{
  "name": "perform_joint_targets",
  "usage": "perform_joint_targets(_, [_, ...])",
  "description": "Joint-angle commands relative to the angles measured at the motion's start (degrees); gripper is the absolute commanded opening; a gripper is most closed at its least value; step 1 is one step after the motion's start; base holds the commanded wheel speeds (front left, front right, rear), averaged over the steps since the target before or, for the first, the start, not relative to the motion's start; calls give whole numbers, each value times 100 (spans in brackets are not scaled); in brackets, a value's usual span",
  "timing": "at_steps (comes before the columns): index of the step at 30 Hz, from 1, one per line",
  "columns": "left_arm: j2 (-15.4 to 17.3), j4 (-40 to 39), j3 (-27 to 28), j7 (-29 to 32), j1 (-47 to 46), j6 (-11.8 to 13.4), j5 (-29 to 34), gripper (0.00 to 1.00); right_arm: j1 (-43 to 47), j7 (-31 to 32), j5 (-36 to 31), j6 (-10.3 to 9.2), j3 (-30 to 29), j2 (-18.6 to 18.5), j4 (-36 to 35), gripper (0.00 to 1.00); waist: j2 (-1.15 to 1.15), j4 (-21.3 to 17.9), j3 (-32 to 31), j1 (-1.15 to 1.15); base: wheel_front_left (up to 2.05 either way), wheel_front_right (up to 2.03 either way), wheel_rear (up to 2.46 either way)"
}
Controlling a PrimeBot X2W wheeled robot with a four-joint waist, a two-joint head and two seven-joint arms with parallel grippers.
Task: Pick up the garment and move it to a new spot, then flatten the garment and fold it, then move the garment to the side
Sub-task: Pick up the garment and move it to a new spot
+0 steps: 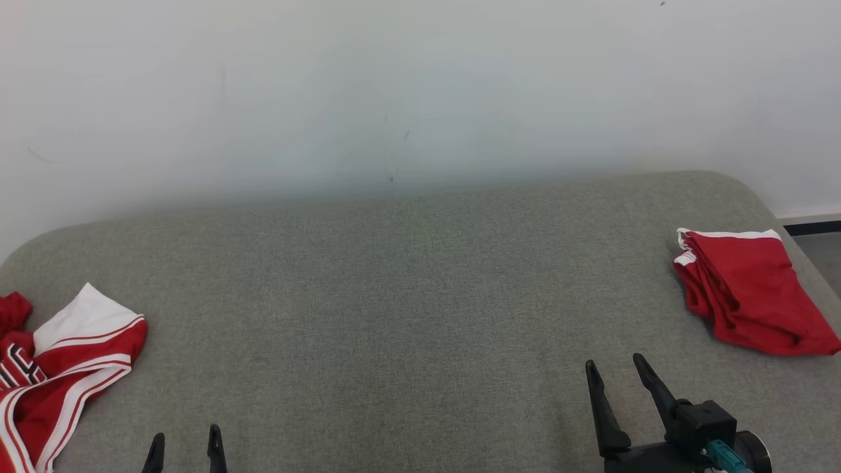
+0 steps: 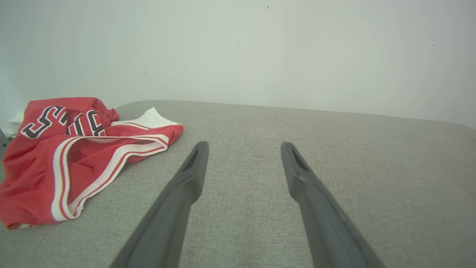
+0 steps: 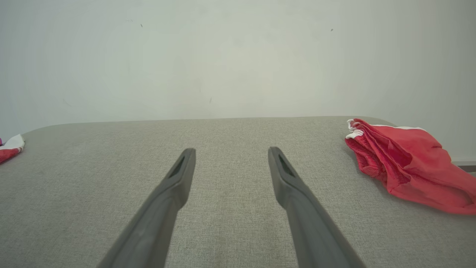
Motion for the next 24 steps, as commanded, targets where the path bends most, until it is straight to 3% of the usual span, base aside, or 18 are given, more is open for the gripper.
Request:
perform_joint_targets(1, [0, -14, 0, -5, -12, 20, -35, 100, 66, 24, -18, -16, 0, 14, -34, 100, 0, 1, 11, 0, 0, 0, 0])
perform_joint_targets(12, [1, 62, 38, -5, -155, -41, 24, 100, 108, 50, 41, -16, 0, 14, -45, 100, 0, 132, 23, 0, 0, 0, 0])
perform_joint_targets(24, [20, 45, 259, -5, -133, -54, 132, 100, 139, 62, 159, -16, 198, 12, 0, 100, 0, 1031, -81, 0, 0, 0, 0])
